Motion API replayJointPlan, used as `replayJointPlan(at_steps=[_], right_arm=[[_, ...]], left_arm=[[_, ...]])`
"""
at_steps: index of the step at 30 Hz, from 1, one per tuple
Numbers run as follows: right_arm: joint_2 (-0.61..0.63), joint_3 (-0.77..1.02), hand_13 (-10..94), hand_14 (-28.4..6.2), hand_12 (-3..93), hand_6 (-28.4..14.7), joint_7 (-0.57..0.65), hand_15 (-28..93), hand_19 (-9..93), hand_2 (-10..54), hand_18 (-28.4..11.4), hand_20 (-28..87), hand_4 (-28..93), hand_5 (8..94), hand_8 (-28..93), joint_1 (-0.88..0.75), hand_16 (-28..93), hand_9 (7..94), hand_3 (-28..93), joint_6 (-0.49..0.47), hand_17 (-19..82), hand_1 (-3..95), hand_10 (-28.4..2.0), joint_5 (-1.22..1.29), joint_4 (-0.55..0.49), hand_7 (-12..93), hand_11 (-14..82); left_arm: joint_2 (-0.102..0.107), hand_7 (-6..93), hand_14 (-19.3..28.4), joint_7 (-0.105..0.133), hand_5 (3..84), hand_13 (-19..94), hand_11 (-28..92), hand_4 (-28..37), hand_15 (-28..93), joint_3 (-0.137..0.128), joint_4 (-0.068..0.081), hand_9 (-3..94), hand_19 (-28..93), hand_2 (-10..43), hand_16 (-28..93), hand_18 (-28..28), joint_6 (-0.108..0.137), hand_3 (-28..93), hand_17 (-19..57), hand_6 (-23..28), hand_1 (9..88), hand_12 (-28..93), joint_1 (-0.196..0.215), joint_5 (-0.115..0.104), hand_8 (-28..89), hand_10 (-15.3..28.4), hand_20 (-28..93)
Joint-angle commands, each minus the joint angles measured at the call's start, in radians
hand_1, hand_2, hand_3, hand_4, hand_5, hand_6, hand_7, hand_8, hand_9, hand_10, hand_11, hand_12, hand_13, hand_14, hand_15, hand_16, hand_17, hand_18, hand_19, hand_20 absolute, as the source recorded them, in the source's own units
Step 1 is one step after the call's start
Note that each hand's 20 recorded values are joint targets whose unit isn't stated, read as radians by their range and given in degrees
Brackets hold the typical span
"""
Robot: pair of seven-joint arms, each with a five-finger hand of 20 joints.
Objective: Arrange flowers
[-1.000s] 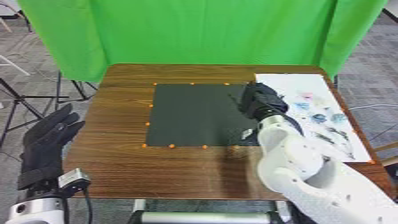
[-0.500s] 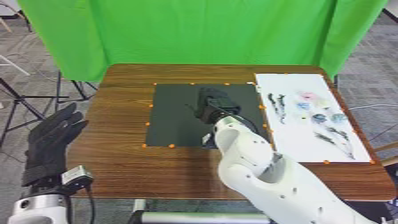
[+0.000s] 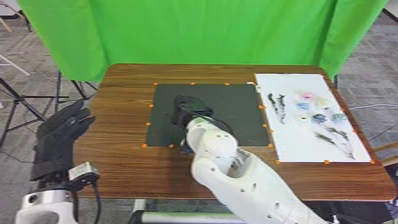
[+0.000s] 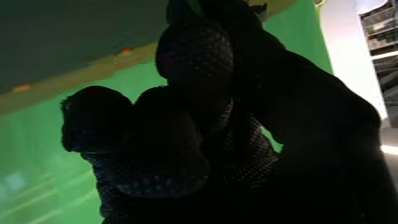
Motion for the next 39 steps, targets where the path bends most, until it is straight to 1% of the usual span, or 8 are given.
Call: replayJointPlan(at_steps=[1, 13, 20, 32, 34, 35, 36, 39], right_arm=[[-0.069, 0.011, 93, -1.4, 26.3, -4.9, 0.03, 71, 93, -9.4, -18.2, 17, -26, 85.2, 26, -0.037, 24, 90.8, 79, -0.049, 62, 54.1, -9.0, -0.023, 0.046, 24, 48.5], [-0.112, 0.008, 94, -1.4, 26.2, -4.2, 0.106, 71, 93, -9.5, -18.7, 17, -25, 85.7, 25, -0.034, 24, 91.9, 78, -0.042, 62, 53.3, -8.6, -0.026, 0.109, 24, 48.0], [-0.122, 0.007, 94, -1.4, 26.2, -4.5, 0.126, 71, 93, -9.5, -18.7, 17, -24, 86.7, 25, -0.04, 23, 92.7, 77, -0.042, 62, 53.1, -8.5, -0.03, 0.114, 23, 47.4], [-0.156, 0.019, 94, 0.8, 20.8, -2.8, 0.18, 77, 93, -8.8, -17.6, 11, -23, 91.0, 25, -0.033, 15, 93.7, 76, -0.033, 64, 50.7, -7.2, -0.03, 0.148, 21, 53.5], [-0.155, 0.022, 94, 0.8, 19.8, -3.4, 0.186, 77, 93, -5.2, -17.1, 7, -23, 92.4, 19, -0.035, 15, 93.7, 76, -0.027, 64, 46.2, -7.4, -0.007, 0.142, 21, 54.0], [-0.157, 0.024, 94, 0.6, 19.3, -3.8, 0.185, 77, 93, -2.8, -16.9, 2, -22, 93.2, 2, -0.039, 15, 93.7, 77, -0.033, 64, 41.6, -7.8, -0.015, 0.14, 24, 53.6], [-0.152, 0.022, 94, 0.5, 19.1, -3.9, 0.182, 76, 93, -2.0, -16.8, 0, -22, 93.5, -3, -0.038, 15, 93.7, 76, -0.03, 64, 40.0, -8.0, -0.012, 0.138, 24, 53.1], [-0.151, 0.024, 94, 0.2, 19.0, -4.3, 0.188, 76, 93, -1.5, -16.5, -5, -22, 93.7, -5, -0.043, 15, 93.7, 75, -0.035, 64, 36.4, -8.4, 0.018, 0.124, 24, 52.5]], left_arm=[[0.0, 15.8, 26.1, -0.019, 38.9, 21, 35, -20.4, 61, 0.033, 0.011, 32.4, 58, 5.7, -17, 20.8, -0.008, 83, -9.6, 10.1, 25.6, 5, -0.043, 0.024, -11, 19.0, 1], [-0.009, 15.9, 26.0, -0.046, 39.0, 21, 35, -20.2, 62, 0.077, 0.034, 32.5, 58, 5.7, -17, 20.8, -0.038, 83, -9.6, 10.1, 25.7, 5, -0.118, 0.049, -11, 19.0, 1], [-0.01, 16.0, 26.1, -0.044, 39.0, 22, 35, -20.0, 62, 0.073, 0.032, 32.5, 58, 5.7, -17, 20.8, -0.037, 83, -9.6, 10.1, 25.7, 5, -0.109, 0.05, -11, 19.0, 1], [-0.012, 16.0, 26.1, -0.068, 39.1, 22, 35, -19.9, 62, 0.088, 0.038, 32.5, 58, 5.5, -17, 20.8, -0.042, 83, -9.6, 10.1, 25.8, 6, -0.133, 0.064, -11, 18.9, 1], [-0.013, 16.0, 26.1, -0.068, 39.1, 22, 35, -19.8, 61, 0.085, 0.037, 32.5, 58, 5.5, -17, 20.8, -0.042, 83, -9.6, 10.1, 25.7, 5, -0.129, 0.064, -11, 18.9, 1], [-0.015, 16.0, 26.1, -0.069, 39.1, 22, 35, -19.8, 61, 0.083, 0.036, 32.5, 58, 5.5, -17, 20.8, -0.041, 84, -9.6, 10.1, 25.7, 6, -0.127, 0.064, -11, 18.9, 1], [-0.016, 16.0, 26.0, -0.071, 39.1, 22, 35, -19.8, 61, 0.082, 0.037, 32.5, 58, 5.5, -17, 20.8, -0.043, 83, -9.6, 10.1, 25.7, 6, -0.129, 0.066, -11, 18.9, 1], [-0.016, 16.0, 26.0, -0.071, 39.1, 22, 35, -19.8, 61, 0.078, 0.035, 32.6, 58, 5.6, -17, 20.8, -0.043, 83, -9.6, 10.1, 25.8, 6, -0.122, 0.065, -11, 19.0, 1]])
